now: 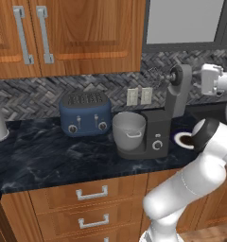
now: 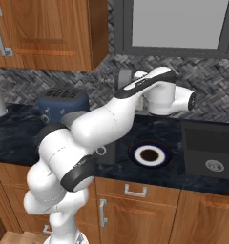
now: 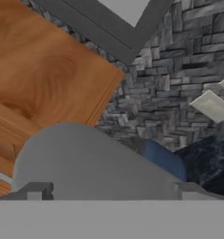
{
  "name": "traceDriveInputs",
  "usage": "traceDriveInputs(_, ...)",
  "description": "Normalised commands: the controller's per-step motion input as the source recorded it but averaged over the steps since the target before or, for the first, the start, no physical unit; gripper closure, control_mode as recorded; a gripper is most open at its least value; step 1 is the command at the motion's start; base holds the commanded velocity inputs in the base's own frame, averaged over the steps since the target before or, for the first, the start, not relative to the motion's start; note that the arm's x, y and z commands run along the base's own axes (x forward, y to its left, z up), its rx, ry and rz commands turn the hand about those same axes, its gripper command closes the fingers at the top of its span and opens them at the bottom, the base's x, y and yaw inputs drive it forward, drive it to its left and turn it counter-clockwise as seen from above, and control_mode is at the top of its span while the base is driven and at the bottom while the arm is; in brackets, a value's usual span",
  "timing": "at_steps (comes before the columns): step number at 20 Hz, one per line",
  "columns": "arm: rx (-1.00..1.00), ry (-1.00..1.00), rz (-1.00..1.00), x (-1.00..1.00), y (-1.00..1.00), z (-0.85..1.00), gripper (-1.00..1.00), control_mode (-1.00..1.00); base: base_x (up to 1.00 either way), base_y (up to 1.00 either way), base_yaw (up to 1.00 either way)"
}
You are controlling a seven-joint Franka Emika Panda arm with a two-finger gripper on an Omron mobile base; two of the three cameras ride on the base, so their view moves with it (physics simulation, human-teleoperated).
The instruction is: Add butter and sugar cubes to the stand mixer bowl and then turn on the stand mixer to begin making frosting.
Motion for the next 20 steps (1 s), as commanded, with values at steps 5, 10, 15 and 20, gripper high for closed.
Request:
traceDriveInputs(5, 0.02, 0.00, 0.00, 0.00, 0.90, -0.24, -1.00, -1.00, 0.00, 0.00, 0.00)
traceDriveInputs(10, 0.00, 0.00, 0.00, 0.00, 1.00, -0.17, -1.00, -1.00, 0.00, 0.00, 0.00)
traceDriveInputs(15, -0.07, -0.01, 0.00, -0.16, 1.00, -0.07, -1.00, -1.00, 0.00, 0.00, 0.00)
traceDriveInputs(20, -0.21, 0.00, 0.00, -0.14, 1.00, -0.16, -1.00, -1.00, 0.00, 0.00, 0.00)
